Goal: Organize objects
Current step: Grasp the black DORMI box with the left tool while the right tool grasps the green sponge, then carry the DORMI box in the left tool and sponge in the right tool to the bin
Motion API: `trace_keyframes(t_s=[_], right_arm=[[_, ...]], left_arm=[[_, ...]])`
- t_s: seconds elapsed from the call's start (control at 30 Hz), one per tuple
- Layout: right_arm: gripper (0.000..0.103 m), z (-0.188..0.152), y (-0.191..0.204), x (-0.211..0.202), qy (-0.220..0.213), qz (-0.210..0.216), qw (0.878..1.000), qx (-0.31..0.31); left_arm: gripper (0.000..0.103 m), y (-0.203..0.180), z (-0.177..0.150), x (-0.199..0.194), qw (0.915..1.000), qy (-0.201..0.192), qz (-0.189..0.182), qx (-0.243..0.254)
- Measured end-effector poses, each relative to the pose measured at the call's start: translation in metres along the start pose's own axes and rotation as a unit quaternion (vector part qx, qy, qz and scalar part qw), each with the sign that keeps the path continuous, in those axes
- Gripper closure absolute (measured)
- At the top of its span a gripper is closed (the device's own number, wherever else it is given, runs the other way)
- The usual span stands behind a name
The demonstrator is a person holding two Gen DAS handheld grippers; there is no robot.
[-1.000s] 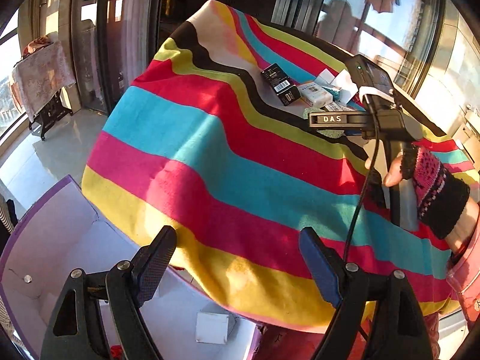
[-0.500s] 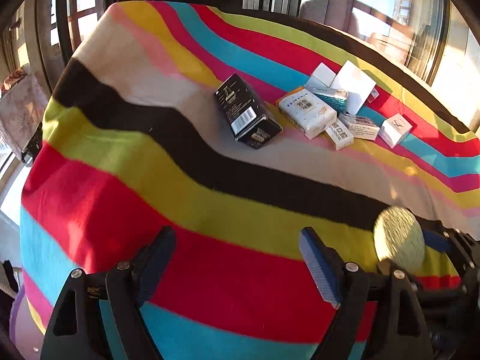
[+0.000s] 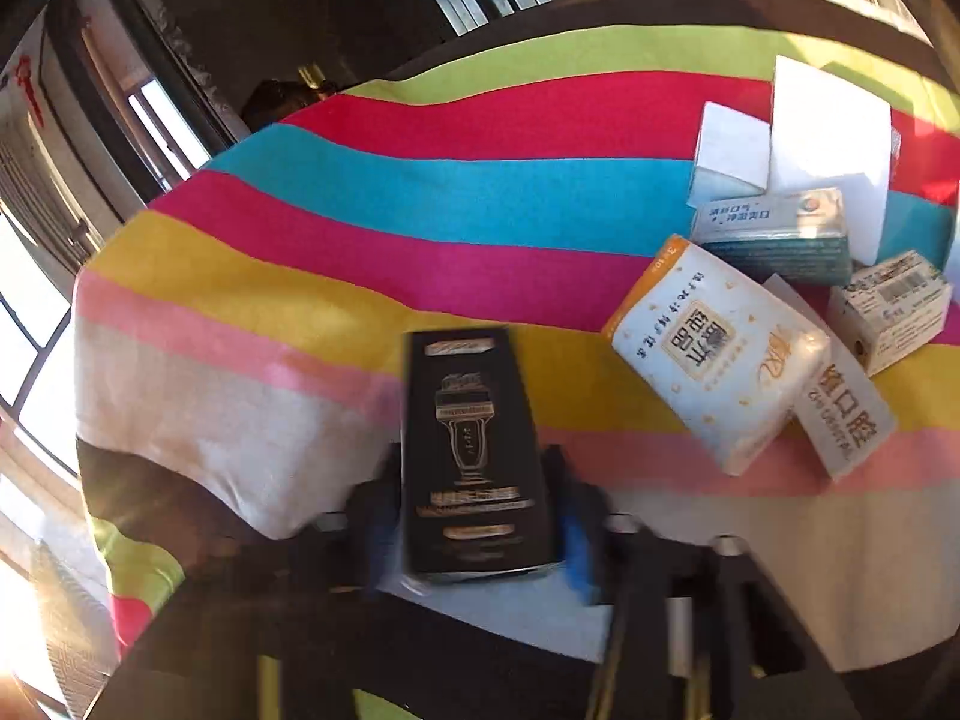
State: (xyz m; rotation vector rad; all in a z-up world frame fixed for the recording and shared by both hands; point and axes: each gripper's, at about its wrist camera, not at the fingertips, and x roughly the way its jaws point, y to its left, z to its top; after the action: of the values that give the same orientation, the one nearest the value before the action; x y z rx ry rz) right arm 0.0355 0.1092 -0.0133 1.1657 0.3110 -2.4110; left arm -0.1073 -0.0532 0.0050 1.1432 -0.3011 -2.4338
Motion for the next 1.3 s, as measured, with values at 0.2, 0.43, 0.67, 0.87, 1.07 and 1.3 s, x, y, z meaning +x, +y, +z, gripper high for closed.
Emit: trace_keyframes(t_s=[0.2,0.43,0.67,0.87,1.07,1.3], right_arm=[[0.02,0.0,-0.001,-0.001,0.0,0.001,1.0,0.001],[0.02,0.0,-0.001,0.0,0.0,0.001,1.0,0.001],[0.02,0.0,-0.001,0.0,0.0,0.001,1.0,0.001],[0.02,0.0,-0.002,-0.001,-0.001,0.0,1.0,0.001],[0.02,0.001,-0.002,0.0,-0.001,0.0,1.0,0.001],[0.02,-0.003,-0.001,-0.004,-0.001,0.0,1.0,0.006]], left_arm=[[0.063,0.027,-0.056,-0.052,0.982,0.007,-0.186,-0.033],[0.037,0.039,-0.087,-0.057,0.9756,0.024,-0.217,-0.023],[0.063,0.036,-0.079,-0.054,0.9754,0.011,-0.215,-0.05],[0.063,0.045,-0.079,-0.052,0.9722,0.012,-0.224,-0.068],[0.062,0.038,-0.079,-0.054,0.9776,0.012,-0.204,-0.052],[0.063,0.041,-0.099,-0.073,0.9767,0.014,-0.207,-0.054]])
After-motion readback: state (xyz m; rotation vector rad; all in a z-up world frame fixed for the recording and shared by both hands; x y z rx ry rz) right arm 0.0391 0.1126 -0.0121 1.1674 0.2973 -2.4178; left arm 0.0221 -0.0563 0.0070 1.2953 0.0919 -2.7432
